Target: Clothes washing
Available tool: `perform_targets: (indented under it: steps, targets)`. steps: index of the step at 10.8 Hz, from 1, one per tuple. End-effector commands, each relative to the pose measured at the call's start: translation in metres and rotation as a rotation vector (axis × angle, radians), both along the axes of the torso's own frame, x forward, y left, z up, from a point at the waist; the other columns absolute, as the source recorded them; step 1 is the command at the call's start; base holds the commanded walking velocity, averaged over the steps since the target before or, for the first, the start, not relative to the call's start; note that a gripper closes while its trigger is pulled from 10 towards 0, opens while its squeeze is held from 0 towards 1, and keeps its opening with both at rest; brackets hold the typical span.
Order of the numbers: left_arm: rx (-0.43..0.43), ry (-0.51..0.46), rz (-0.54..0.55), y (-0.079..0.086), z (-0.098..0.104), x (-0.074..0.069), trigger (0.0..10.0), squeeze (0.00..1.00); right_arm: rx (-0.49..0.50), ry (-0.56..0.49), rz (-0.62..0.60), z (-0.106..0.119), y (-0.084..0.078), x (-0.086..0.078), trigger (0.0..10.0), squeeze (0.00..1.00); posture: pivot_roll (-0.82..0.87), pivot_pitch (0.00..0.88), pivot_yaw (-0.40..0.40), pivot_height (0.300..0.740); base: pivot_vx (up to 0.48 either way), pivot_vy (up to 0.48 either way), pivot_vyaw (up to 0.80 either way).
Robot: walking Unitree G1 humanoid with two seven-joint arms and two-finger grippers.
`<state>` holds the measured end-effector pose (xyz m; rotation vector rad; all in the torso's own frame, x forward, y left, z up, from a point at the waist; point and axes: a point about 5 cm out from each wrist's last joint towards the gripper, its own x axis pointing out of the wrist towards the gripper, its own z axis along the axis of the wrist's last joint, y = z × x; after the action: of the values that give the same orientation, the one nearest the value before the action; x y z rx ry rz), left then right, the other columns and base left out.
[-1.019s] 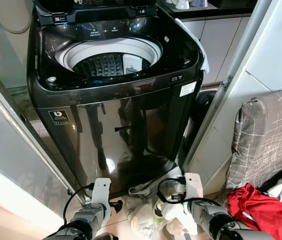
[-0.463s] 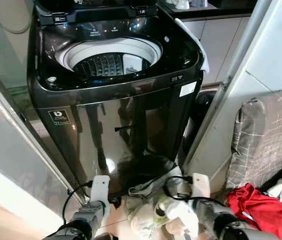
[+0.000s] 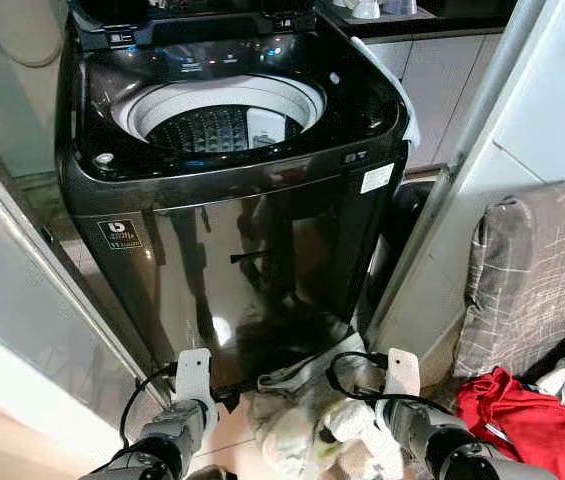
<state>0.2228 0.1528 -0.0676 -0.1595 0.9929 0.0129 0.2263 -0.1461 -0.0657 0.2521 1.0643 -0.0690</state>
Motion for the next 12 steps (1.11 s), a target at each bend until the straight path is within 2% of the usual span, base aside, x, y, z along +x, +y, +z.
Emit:
perform_targets:
  steps: [1,7,8,10,12]
  targets:
    - [0.015,0.002,-0.018,0.0,0.001,0.002,10.0,0.0,-0.006,-0.025,0.013,0.005,0.001,0.007,10.0,0.0,-0.11,0.0,-0.003,0.732,0.0,0.0,0.0]
    - [0.012,0.023,-0.053,-0.001,-0.002,-0.003,10.0,0.0,-0.029,-0.039,0.099,0.006,0.008,0.01,10.0,0.0,-0.09,0.0,-0.01,0.732,0.0,0.0,0.0]
    - [0.042,0.035,-0.051,0.002,-0.003,-0.006,10.0,0.0,-0.039,-0.025,0.145,0.005,0.013,0.007,10.0,0.0,-0.09,0.0,-0.01,0.732,0.0,0.0,0.0]
    - [0.02,0.049,-0.006,0.002,-0.005,-0.009,10.0,0.0,0.02,-0.023,0.143,0.005,0.019,0.007,10.0,0.0,-0.09,0.0,-0.013,0.732,0.0,0.0,0.0]
    - [0.034,0.05,-0.025,0.003,-0.006,-0.009,10.0,0.0,0.018,-0.029,0.143,0.005,0.017,0.007,10.0,0.0,-0.1,0.0,-0.012,0.732,0.0,0.0,0.0]
